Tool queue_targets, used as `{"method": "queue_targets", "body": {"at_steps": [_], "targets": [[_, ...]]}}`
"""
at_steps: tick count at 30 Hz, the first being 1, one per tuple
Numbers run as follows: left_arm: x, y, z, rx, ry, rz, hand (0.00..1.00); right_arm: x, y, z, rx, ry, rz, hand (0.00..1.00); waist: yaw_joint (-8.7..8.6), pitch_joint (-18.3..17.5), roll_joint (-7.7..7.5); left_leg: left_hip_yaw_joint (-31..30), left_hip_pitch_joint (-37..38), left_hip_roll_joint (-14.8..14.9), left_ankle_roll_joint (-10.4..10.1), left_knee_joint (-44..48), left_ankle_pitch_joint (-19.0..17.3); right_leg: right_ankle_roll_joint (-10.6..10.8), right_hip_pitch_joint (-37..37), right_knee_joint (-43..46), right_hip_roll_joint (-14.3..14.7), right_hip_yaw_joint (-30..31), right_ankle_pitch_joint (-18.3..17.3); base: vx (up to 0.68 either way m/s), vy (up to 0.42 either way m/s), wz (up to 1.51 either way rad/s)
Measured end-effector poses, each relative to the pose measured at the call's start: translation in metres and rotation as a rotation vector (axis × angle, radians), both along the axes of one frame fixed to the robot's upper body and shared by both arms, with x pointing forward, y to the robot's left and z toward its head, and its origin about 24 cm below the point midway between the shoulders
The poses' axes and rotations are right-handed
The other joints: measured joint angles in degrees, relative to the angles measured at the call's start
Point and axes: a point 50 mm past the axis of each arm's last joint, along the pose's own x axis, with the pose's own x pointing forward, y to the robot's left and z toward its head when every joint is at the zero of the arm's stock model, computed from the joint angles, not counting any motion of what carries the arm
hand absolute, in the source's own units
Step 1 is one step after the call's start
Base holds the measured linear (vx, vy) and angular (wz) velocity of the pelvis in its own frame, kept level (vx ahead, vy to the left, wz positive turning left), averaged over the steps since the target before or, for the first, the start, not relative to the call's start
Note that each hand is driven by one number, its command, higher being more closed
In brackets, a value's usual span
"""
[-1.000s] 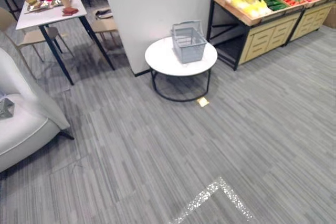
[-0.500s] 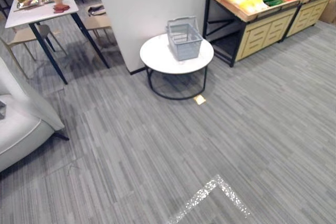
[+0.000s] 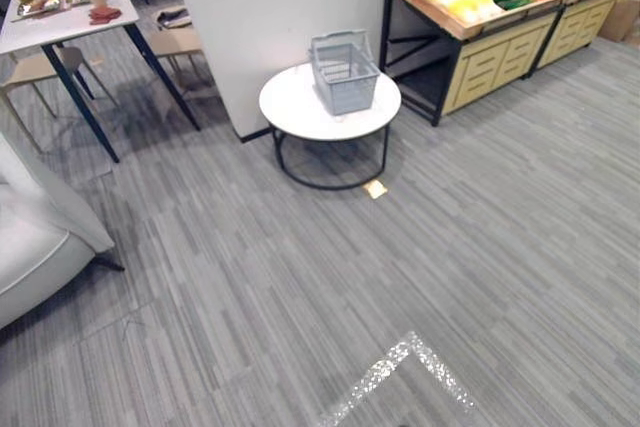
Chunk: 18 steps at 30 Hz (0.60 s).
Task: Pick vegetable in the basket
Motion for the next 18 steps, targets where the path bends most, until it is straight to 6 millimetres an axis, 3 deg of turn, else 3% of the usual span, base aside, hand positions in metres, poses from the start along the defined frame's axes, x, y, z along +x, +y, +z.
{"method": "queue_targets", "body": {"at_steps": [1, 3, 5, 6, 7, 9, 11, 12, 13, 15, 18], "targets": [[0.005, -0.001, 0.0, 0.001, -0.009, -0.008, 0.0, 0.002, -0.001, 0.001, -0.005, -0.007, 0.008, 0.0, 0.0, 0.37, 0.54, 0.03, -0.74, 0.2, 0.0, 0.46, 0.0, -0.3, -1.26, 1.43, 0.01, 0.01, -0.25, -0.08, -0.035, -0.05], [0.024, 0.001, 0.005, 0.019, -0.06, -0.043, 0.0, 0.022, -0.003, 0.005, -0.021, -0.063, 0.042, 0.0, -0.1, 2.29, 0.01, 0.08, -3.63, 0.42, -0.02, 2.04, 0.03, -1.83, -7.62, 10.41, -0.76, -0.03, -4.08, -0.11, -0.054, -0.06], [0.034, 0.002, 0.007, 0.025, -0.093, -0.047, 0.0, 0.026, -0.002, 0.005, -0.02, -0.072, 0.046, 0.0, -0.13, 3.56, -0.5, 0.12, -3.84, 0.42, -0.43, 3.07, -0.23, -2.94, -9.27, 14.26, -1.19, -0.12, -6.62, -0.11, -0.178, -0.01], [0.043, 0.01, 0.012, 0.044, -0.141, -0.032, 0.0, 0.027, 0.002, 0.005, -0.018, -0.072, 0.09, 0.0, -0.14, 4.29, -1.82, 1.65, -11.81, 3.6, -4.02, 23.3, -3.07, -5.03, -9.35, 17.98, -1.38, -0.1, -10.88, -0.09, -0.371, -0.01], [0.043, 0.009, 0.012, 0.038, -0.147, -0.026, 0.0, 0.024, 0.002, 0.004, -0.017, -0.065, 0.096, 0.0, 0.01, 4.52, -2.14, 1.76, -13.98, 4.77, -3.54, 28.73, -2.49, -5.05, -8.6, 18.11, -1.25, -0.15, -10.91, -0.04, -0.362, -0.03], [0.042, 0.007, 0.012, 0.032, -0.142, -0.025, 0.0, 0.024, 0.0, 0.005, -0.023, -0.066, 0.098, 0.0, -0.14, 4.35, -1.23, 2.14, -14.83, 5.87, -3.27, 32.14, -2.09, -5.4, -7.91, 18.47, -1.24, -0.03, -11.04, 0.07, -0.157, -0.09], [0.046, 0.003, 0.012, 0.016, -0.162, -0.002, 0.0, 0.026, -0.004, 0.006, -0.033, -0.075, 0.097, 0.0, -0.16, 4.65, -0.07, 1.63, -15.83, 7.43, -1.87, 35.53, 0.64, -6.05, -7.35, 19.04, -0.45, 0.96, -12.27, 0.11, -0.1, -0.1], [0.044, 0.002, 0.012, 0.002, -0.178, 0.044, 0.0, 0.025, -0.007, 0.007, -0.043, -0.078, 0.112, 0.0, 0.16, 5.44, -0.1, 1.11, -19.32, 9.03, -1.6, 43.92, 2.24, -6.66, -5.91, 18.75, 0.68, 1.78, -12.67, 0.11, -0.057, -0.27], [0.044, 0.007, 0.014, -0.004, -0.198, 0.078, 0.0, 0.026, -0.005, 0.007, -0.037, -0.079, 0.134, 0.0, 0.63, 5.69, -0.35, -1.39, -22.75, 9.1, -2.22, 48.58, 0.61, -7.7, -4.52, 18.83, 0.67, 2.73, -13.51, 0.12, -0.009, -0.41], [0.039, 0.008, 0.013, -0.01, -0.196, 0.089, 0.0, 0.03, -0.006, 0.008, -0.044, -0.082, 0.167, 0.0, 1.23, 5.71, -1.13, -0.38, -22.82, 7.76, -2.37, 39.27, -2.43, -7.93, -3.31, 18.2, -0.33, 4.67, -13.75, 0.13, 0.048, -0.59], [0.039, 0.008, 0.013, -0.01, -0.193, 0.079, 0.0, 0.038, -0.003, 0.009, -0.041, -0.106, 0.193, 0.0, 1.17, 5.74, -0.89, -0.57, -23.81, 5.26, -2.03, 19.79, 1.21, -6.99, -2.34, 17.07, -1.51, 6.66, -14.39, 0.19, 0.096, -0.4]]}}
